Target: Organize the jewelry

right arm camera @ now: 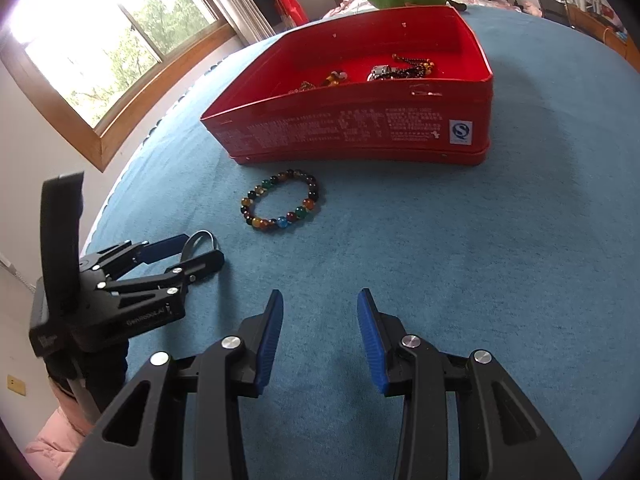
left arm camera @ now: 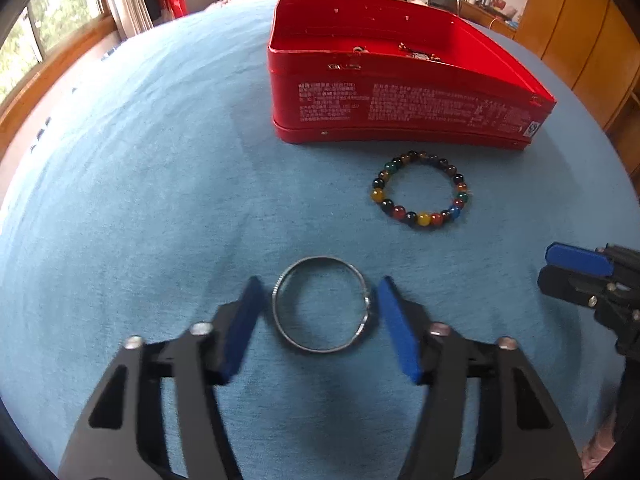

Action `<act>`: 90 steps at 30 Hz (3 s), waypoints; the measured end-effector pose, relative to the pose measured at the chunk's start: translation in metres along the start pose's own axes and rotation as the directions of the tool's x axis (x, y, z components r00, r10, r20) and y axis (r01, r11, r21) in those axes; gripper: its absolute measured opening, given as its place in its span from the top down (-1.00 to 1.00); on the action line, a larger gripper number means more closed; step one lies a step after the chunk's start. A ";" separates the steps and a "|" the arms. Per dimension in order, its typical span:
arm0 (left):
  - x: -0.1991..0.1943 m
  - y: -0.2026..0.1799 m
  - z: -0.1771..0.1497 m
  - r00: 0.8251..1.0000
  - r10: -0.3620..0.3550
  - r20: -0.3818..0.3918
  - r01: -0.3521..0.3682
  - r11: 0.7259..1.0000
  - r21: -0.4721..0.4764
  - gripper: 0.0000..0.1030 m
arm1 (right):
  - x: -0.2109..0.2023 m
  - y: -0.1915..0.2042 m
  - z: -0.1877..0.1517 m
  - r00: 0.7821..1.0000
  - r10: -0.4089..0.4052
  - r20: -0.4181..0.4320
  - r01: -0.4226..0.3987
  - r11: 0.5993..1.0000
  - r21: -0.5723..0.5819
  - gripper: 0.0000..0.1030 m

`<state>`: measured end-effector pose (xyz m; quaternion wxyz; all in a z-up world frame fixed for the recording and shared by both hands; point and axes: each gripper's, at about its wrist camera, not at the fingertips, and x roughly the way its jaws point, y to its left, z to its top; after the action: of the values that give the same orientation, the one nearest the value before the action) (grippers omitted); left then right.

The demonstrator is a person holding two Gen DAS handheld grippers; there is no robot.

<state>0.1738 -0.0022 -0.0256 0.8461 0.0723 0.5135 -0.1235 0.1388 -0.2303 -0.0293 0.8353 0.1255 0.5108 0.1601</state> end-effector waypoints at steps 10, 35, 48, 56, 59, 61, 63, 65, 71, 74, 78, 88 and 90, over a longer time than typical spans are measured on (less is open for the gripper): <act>-0.005 0.018 0.012 0.998 -0.063 0.005 0.063 0.997 -0.035 0.07 | 0.012 0.014 0.021 1.000 0.004 -0.013 -0.004 1.000 -0.015 0.25; -0.020 0.039 0.018 0.996 -0.082 0.036 0.084 0.996 -0.040 0.07 | 0.058 0.022 0.065 0.994 -0.094 -0.053 0.094 0.996 -0.007 0.67; -0.009 0.052 0.025 0.998 -0.043 0.044 0.048 0.993 -0.105 0.07 | 0.030 0.018 0.045 0.998 0.050 -0.032 -0.050 0.999 0.019 0.86; -0.010 0.054 0.024 0.997 -0.053 0.048 0.059 0.992 -0.115 0.07 | -0.005 0.015 0.032 0.989 0.148 -0.011 -0.147 0.988 0.039 0.86; -0.011 0.052 0.023 0.997 -0.059 0.051 0.064 0.992 -0.111 0.07 | -0.021 0.014 0.025 0.990 0.142 0.003 -0.142 0.989 0.035 0.86; -0.013 0.049 0.022 0.996 -0.067 0.054 0.072 0.992 -0.107 0.06 | -0.032 0.014 0.023 0.991 0.131 0.017 -0.132 0.991 0.025 0.86; -0.017 0.045 0.022 0.995 -0.075 0.061 0.081 0.992 -0.098 0.06 | -0.037 0.016 0.022 0.994 0.104 0.023 -0.104 0.995 0.008 0.86; -0.018 0.042 0.022 0.995 -0.081 0.066 0.086 0.992 -0.089 0.06 | -0.032 0.018 0.021 0.998 0.066 0.010 -0.066 0.998 -0.010 0.86; -0.015 0.039 0.021 0.995 -0.082 0.056 0.087 0.992 -0.092 0.06 | 0.005 0.004 0.010 0.995 0.019 -0.101 -0.017 1.000 0.024 0.76; -0.012 0.040 0.021 0.995 -0.084 0.050 0.089 0.991 -0.098 0.06 | 0.016 0.000 0.009 0.992 0.020 -0.127 -0.016 0.999 0.032 0.73; -0.010 0.038 0.021 0.995 -0.086 0.047 0.090 0.992 -0.093 0.06 | 0.022 -0.002 0.012 0.990 0.035 -0.136 -0.032 0.999 0.024 0.66; -0.007 0.036 0.021 0.995 -0.091 0.038 0.094 0.991 -0.090 0.06 | 0.022 0.015 0.009 0.996 -0.043 -0.078 0.037 0.997 -0.068 0.86; -0.009 0.036 0.022 0.995 -0.094 0.040 0.097 0.991 -0.091 0.06 | 0.013 0.015 0.011 0.998 -0.004 -0.065 0.001 0.999 -0.049 0.86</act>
<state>0.1984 0.0282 -0.0079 0.8506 0.0062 0.5065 -0.1412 0.1519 -0.2120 -0.0293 0.8213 0.0991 0.5338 0.1755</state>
